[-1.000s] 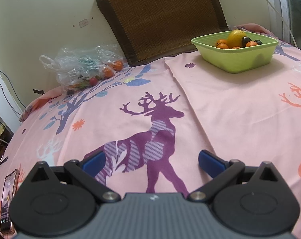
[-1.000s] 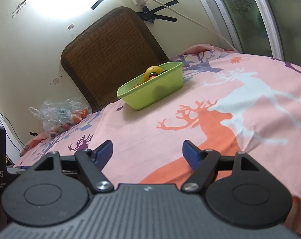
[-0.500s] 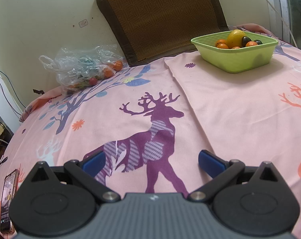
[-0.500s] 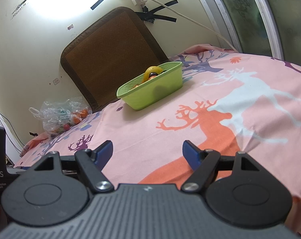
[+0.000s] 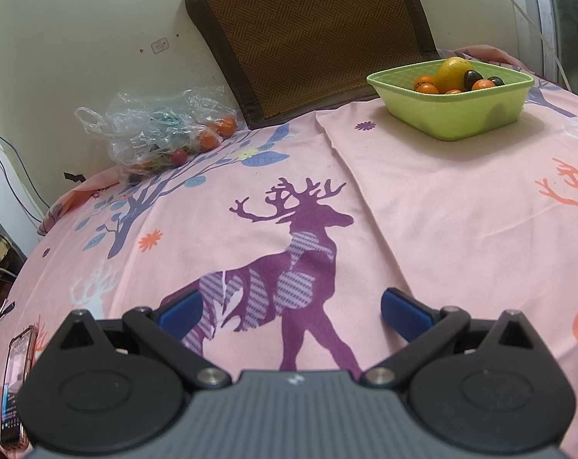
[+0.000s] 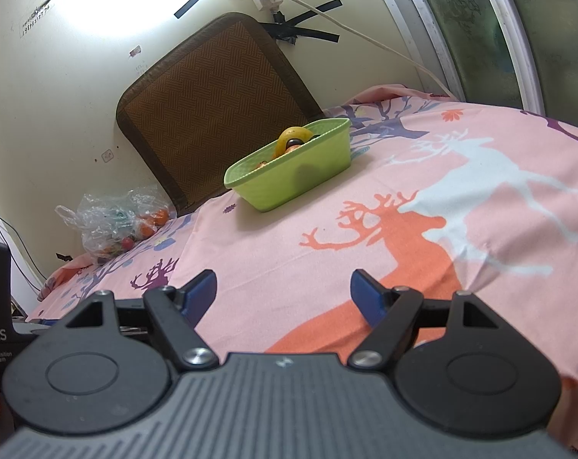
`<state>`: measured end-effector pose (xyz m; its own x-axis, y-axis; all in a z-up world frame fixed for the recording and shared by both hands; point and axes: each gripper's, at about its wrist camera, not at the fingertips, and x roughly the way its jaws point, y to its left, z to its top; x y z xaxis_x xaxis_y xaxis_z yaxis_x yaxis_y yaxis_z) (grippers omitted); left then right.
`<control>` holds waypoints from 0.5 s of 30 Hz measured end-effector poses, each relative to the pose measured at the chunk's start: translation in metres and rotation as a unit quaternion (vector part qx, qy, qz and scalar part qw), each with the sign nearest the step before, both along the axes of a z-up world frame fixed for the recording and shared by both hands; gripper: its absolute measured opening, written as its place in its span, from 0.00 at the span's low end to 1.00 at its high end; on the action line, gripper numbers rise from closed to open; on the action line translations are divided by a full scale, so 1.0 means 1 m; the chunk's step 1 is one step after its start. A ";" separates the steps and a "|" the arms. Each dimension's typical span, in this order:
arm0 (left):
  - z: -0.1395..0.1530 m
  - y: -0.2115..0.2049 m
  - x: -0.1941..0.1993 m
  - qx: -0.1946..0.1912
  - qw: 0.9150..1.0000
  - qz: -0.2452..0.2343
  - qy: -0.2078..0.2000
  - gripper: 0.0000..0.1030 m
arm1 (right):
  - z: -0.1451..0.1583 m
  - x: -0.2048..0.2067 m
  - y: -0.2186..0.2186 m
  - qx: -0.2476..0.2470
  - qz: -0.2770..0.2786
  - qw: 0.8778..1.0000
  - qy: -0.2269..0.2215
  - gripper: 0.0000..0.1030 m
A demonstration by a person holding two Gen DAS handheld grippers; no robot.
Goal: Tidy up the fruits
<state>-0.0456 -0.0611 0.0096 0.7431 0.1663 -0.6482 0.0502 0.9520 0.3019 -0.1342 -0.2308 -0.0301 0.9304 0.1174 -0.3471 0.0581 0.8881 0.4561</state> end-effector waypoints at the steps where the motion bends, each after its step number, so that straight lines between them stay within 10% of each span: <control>1: 0.000 0.000 0.000 0.000 1.000 0.000 0.000 1.00 | 0.000 0.000 0.000 0.000 0.000 1.000 0.000 0.77; 15: 0.004 0.002 0.004 -0.019 1.000 -0.014 0.003 1.00 | 0.000 0.000 0.001 -0.003 -0.003 1.000 -0.001 0.77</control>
